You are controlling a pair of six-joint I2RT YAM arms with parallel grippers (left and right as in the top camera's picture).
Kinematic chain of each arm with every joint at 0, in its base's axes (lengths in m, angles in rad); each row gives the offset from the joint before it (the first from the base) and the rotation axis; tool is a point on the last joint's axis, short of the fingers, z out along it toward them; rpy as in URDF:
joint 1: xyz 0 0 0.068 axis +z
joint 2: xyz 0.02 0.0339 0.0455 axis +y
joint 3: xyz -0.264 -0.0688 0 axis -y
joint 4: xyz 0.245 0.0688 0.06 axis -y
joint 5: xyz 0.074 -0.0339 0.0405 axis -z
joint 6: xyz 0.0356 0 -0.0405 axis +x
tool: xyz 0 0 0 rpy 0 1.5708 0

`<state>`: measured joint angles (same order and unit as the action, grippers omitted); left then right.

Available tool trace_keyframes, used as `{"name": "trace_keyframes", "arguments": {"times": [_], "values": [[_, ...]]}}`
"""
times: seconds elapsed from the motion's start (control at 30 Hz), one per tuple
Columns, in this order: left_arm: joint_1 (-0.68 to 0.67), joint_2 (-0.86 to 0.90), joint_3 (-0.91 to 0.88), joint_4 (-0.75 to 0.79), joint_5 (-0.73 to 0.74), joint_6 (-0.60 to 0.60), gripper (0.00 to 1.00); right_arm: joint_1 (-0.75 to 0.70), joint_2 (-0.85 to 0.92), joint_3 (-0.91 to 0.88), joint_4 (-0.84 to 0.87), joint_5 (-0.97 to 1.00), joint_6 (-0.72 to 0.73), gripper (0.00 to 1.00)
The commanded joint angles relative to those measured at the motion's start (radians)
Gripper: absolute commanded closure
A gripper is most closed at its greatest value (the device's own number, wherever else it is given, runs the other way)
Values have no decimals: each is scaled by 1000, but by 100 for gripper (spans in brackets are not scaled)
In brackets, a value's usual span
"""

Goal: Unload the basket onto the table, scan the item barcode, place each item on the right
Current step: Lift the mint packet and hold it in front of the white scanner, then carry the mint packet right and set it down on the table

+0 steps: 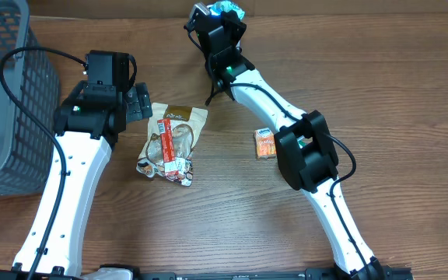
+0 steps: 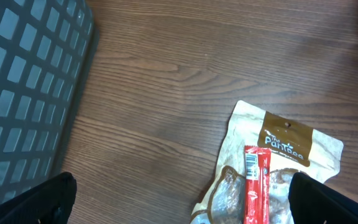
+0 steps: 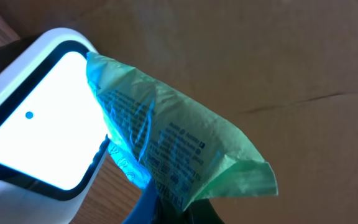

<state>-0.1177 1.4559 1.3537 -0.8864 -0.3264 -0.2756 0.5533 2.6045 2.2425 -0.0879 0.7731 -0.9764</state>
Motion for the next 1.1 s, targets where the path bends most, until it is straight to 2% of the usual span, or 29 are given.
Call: {"name": "trace_keyframes", "arguments": {"times": [0.0,0.37,0.6,0.73,0.9,1.07], "values": [[0,-5,17,3,-13,-2,0,23,1,2,-17,-1,29,96],[0,-5,17,3,-14,-2,0,40,-26,2,-23,24,34,96],[0,-5,17,3,-13,-2,0,40,-224,2,-30,49,106,97],[0,-5,17,3,-13,-2,0,40,-370,2,-66,117,206,96],[0,-5,17,3,-13,-2,0,38,-561,3,-330,128,402,96],[0,-5,17,3,-13,-2,0,-7,-698,3,-690,150,809,97]]}}
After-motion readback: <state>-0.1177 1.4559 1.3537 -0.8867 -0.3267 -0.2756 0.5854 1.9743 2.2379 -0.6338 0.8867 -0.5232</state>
